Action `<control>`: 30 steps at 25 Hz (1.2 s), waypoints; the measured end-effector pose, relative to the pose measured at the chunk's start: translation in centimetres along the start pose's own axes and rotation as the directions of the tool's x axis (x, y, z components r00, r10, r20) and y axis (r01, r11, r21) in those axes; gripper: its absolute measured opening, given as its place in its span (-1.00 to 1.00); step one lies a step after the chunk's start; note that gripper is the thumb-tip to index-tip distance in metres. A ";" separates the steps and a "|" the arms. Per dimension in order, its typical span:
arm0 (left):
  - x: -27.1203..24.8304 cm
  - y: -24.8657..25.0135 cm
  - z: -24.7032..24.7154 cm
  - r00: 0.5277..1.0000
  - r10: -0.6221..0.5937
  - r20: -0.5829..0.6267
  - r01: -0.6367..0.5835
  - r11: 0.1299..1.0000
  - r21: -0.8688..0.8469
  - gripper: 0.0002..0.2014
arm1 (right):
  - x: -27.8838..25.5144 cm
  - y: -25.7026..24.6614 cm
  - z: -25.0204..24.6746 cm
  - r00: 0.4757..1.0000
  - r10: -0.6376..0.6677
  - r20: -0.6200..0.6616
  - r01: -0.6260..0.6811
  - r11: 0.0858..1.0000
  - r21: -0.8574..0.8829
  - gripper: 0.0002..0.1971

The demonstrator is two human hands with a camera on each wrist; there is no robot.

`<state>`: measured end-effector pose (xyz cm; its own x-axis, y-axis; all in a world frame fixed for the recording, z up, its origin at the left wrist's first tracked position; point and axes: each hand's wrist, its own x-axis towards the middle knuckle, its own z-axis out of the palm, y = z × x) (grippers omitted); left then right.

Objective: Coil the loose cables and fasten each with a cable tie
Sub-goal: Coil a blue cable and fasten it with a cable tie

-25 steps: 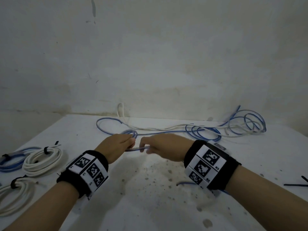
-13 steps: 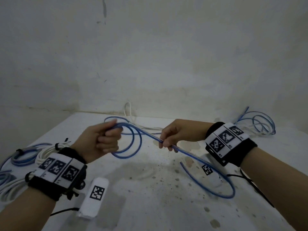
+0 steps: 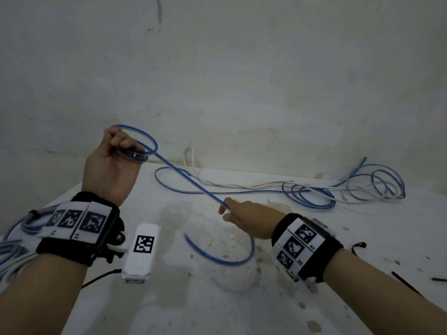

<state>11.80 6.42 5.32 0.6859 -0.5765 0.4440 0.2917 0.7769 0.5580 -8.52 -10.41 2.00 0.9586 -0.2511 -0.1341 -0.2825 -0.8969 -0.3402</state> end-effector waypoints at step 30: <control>-7.3 -7.5 4.6 0.808 -0.587 0.052 0.458 0.681 0.571 -0.58 | 2.7 -0.7 -6.9 0.727 0.415 -0.546 0.348 0.463 0.815 -0.70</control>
<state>1.55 3.62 1.15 0.3479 -0.9351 0.0676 0.1327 0.1205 0.9838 -5.46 -13.03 8.31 0.5990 -0.7540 0.2696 0.1741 -0.2060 -0.9629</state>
